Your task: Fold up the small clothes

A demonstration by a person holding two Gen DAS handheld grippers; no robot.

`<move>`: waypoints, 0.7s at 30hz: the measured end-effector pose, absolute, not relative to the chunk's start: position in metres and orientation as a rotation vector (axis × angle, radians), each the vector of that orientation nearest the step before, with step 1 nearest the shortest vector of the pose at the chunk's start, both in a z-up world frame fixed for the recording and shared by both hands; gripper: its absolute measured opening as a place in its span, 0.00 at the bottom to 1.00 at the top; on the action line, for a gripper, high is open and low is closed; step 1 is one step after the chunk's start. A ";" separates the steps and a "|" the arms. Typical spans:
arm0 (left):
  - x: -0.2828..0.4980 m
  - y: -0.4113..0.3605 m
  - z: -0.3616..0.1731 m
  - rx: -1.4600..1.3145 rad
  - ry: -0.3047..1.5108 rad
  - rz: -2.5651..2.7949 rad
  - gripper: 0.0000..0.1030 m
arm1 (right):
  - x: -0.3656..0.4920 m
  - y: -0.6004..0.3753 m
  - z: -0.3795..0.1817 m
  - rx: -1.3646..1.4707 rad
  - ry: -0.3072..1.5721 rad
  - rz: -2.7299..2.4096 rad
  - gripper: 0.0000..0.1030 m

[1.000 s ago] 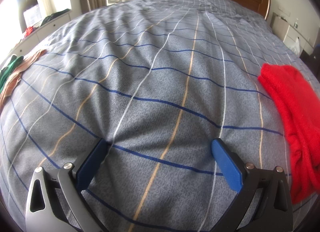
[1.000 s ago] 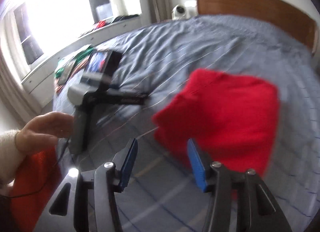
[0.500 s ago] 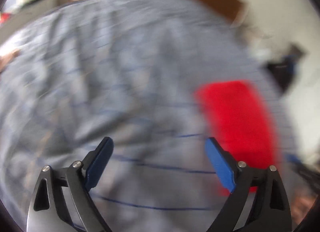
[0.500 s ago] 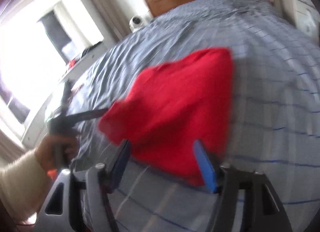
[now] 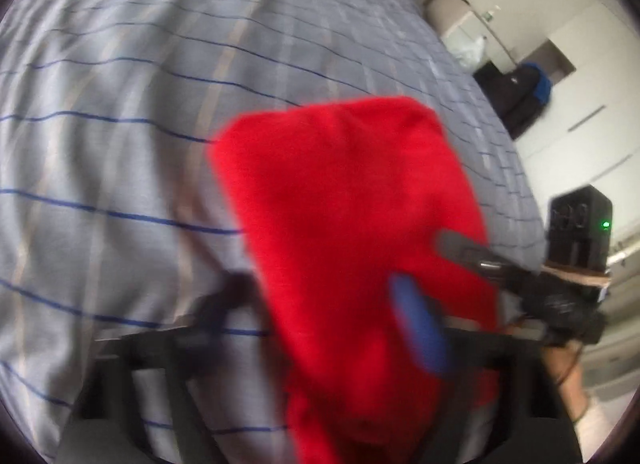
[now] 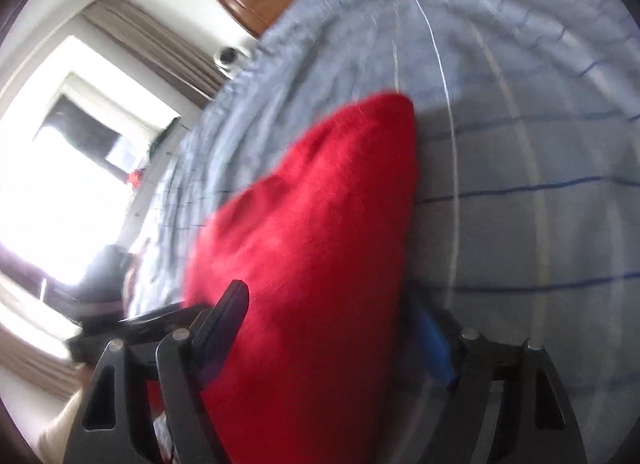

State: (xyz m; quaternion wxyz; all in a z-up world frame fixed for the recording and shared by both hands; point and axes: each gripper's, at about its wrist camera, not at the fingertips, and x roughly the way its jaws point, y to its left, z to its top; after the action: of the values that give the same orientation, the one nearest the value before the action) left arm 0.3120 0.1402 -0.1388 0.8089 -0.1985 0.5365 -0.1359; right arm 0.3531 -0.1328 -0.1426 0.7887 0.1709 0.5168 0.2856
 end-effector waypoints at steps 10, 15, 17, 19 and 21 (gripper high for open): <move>0.281 0.128 -0.054 -0.278 0.890 -0.256 0.20 | 0.314 -0.086 -0.056 0.011 0.801 0.584 0.32; 0.299 0.135 -0.043 -0.246 0.897 -0.199 0.48 | 0.327 -0.086 -0.016 0.067 0.730 0.618 0.35; 0.305 0.136 -0.064 -0.204 0.933 -0.084 0.68 | 0.345 -0.092 -0.029 0.092 0.815 0.599 0.48; 0.286 0.146 -0.077 -0.142 0.925 0.037 0.69 | 0.351 -0.101 -0.047 0.077 0.876 0.510 0.78; 0.261 0.146 -0.081 -0.083 0.885 0.084 0.71 | 0.339 -0.120 -0.062 0.050 0.886 0.431 0.89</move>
State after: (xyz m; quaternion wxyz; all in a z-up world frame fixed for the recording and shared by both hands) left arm 0.2606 0.1460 -0.0806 0.9021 -0.0400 0.4278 0.0405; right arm 0.3390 -0.1199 -0.0619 0.8807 0.0240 0.4255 0.2067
